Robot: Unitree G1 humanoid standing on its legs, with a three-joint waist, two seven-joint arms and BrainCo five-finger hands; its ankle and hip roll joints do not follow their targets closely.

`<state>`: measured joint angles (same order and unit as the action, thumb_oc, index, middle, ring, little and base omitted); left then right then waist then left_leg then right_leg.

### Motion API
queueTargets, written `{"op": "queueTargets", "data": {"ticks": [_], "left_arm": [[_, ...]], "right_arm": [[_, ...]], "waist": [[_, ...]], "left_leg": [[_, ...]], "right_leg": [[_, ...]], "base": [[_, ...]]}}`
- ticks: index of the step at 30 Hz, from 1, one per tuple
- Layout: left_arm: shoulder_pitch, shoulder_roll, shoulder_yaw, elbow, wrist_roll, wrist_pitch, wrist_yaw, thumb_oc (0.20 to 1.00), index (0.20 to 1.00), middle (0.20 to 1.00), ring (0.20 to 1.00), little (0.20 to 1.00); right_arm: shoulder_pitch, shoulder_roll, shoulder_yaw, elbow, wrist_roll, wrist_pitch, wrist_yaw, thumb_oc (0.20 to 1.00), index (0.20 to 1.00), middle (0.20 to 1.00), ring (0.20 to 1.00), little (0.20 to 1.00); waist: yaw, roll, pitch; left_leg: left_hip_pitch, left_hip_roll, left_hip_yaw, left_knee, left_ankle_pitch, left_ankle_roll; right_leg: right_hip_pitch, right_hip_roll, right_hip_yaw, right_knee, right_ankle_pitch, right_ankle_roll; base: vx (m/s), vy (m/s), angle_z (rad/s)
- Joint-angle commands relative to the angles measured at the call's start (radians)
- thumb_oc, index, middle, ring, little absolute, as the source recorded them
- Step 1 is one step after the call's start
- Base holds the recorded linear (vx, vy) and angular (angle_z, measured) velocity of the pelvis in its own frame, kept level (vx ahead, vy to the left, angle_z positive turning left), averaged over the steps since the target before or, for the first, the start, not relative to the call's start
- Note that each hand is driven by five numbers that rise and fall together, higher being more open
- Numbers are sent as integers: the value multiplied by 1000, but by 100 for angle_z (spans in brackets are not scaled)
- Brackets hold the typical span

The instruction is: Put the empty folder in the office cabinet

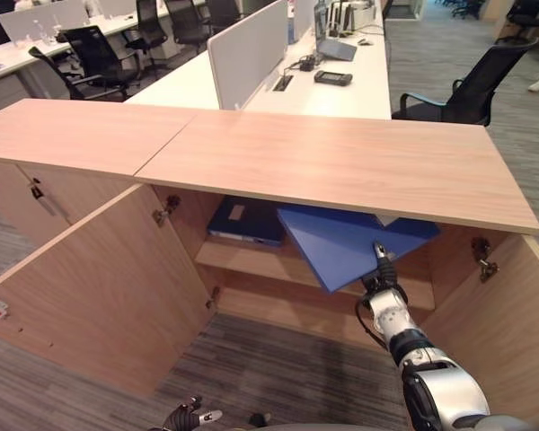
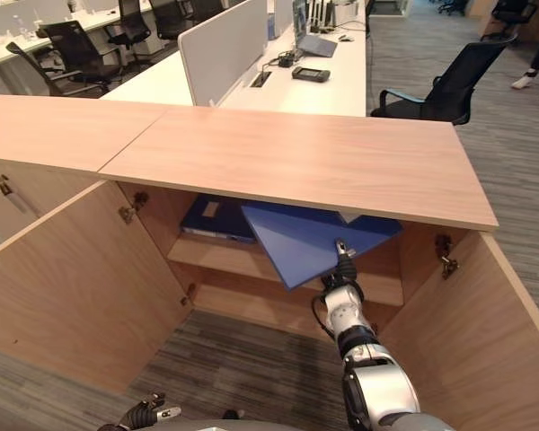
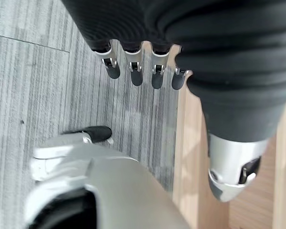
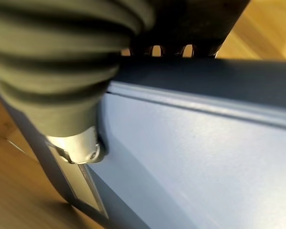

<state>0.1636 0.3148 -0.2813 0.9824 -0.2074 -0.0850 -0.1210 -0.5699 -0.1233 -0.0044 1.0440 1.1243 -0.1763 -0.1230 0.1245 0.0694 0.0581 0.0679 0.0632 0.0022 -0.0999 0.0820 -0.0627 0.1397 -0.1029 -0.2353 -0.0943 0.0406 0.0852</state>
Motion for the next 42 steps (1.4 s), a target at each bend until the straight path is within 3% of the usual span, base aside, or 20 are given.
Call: {"op": "queueTargets", "data": {"ticks": [1,7,10,15,24,31,33,34,35,36,39,42], "left_arm": [[-60,43,-51,3,42,-24,21,1000,1000,1000,1000,1000],[-90,40,-110,-29,45,-25,30,1000,1000,1000,1000,1000],[-123,37,-154,-50,44,-28,31,1000,1000,1000,1000,1000],[-149,38,-176,-64,44,-29,29,1000,1000,1000,1000,1000],[-157,52,-196,-95,23,-30,19,1000,1000,1000,1000,1000],[-170,53,-211,-79,39,-22,12,1000,1000,1000,1000,1000],[-174,56,-212,-74,48,-15,10,1000,1000,1000,1000,1000],[-176,57,-212,-74,48,-15,10,1000,1000,1000,1000,1000],[-171,57,-201,-71,49,-11,13,1000,1000,1000,1000,1000],[-171,57,-201,-71,50,-11,13,1000,1000,1000,1000,1000],[-171,52,-193,-60,48,-12,20,1000,1000,1000,1000,1000],[-159,44,-203,-57,71,-14,16,1000,1000,1000,1000,1000]], "right_arm": [[-154,15,-31,23,72,-78,31,200,200,200,200,200],[-254,24,-69,67,146,-103,-3,200,200,200,200,200],[-309,-5,-111,66,197,-130,-18,200,200,200,200,200],[-319,-46,-144,63,212,-154,-38,200,200,200,200,200],[-349,-149,-189,87,212,-180,-67,200,200,200,200,200],[-326,-160,-175,63,182,-191,-67,200,200,200,200,200],[-285,-172,-189,31,183,-201,-64,200,200,200,200,200],[-285,-172,-191,28,183,-201,-64,200,200,200,200,200],[-275,-184,-198,20,191,-205,-67,200,200,200,200,200],[-275,-184,-198,20,191,-205,-66,200,200,200,200,200],[-265,-212,-196,2,192,-210,-71,200,200,200,200,200],[-235,-227,-175,-49,152,-200,-75,200,200,200,200,200]], "waist": [[43,-22,34],[74,-11,46],[101,-5,58],[110,2,65],[70,51,95],[30,60,127],[13,49,163],[10,51,165],[5,54,174],[4,55,174],[-5,63,178],[18,105,189]], "left_leg": [[28,41,-20,13,-85,-34],[0,33,-49,13,-76,-33],[-33,21,-78,13,-69,-30],[-51,14,-102,13,-67,-27],[-43,50,-61,33,-69,-27],[-130,99,-33,242,-113,-62],[-224,120,-33,439,-45,-82],[-237,121,-40,456,-46,-83],[-290,117,-62,556,12,-80],[-293,117,-64,559,11,-80],[-350,121,-49,514,22,-76],[-386,96,-48,268,114,-83]], "right_leg": [[-5,-33,51,45,-80,63],[-13,-39,28,42,-78,67],[-25,-45,3,42,-77,71],[-40,-50,-16,62,-88,72],[-123,-36,56,173,-133,59],[-180,3,93,284,-199,16],[-143,16,102,282,-216,-24],[-145,18,99,284,-216,-26],[-133,33,99,284,-227,-46],[-133,34,97,284,-227,-47],[-116,46,101,281,-247,-52],[-76,81,127,276,-275,-47]], "base": [[13,9,10],[-15,24,18],[-39,38,26],[-20,-2,21],[-9,-28,-3],[-42,-161,-27],[13,-247,-3],[-6,-181,35],[0,-109,40],[75,-161,39],[130,-7,6],[285,134,13]]}}
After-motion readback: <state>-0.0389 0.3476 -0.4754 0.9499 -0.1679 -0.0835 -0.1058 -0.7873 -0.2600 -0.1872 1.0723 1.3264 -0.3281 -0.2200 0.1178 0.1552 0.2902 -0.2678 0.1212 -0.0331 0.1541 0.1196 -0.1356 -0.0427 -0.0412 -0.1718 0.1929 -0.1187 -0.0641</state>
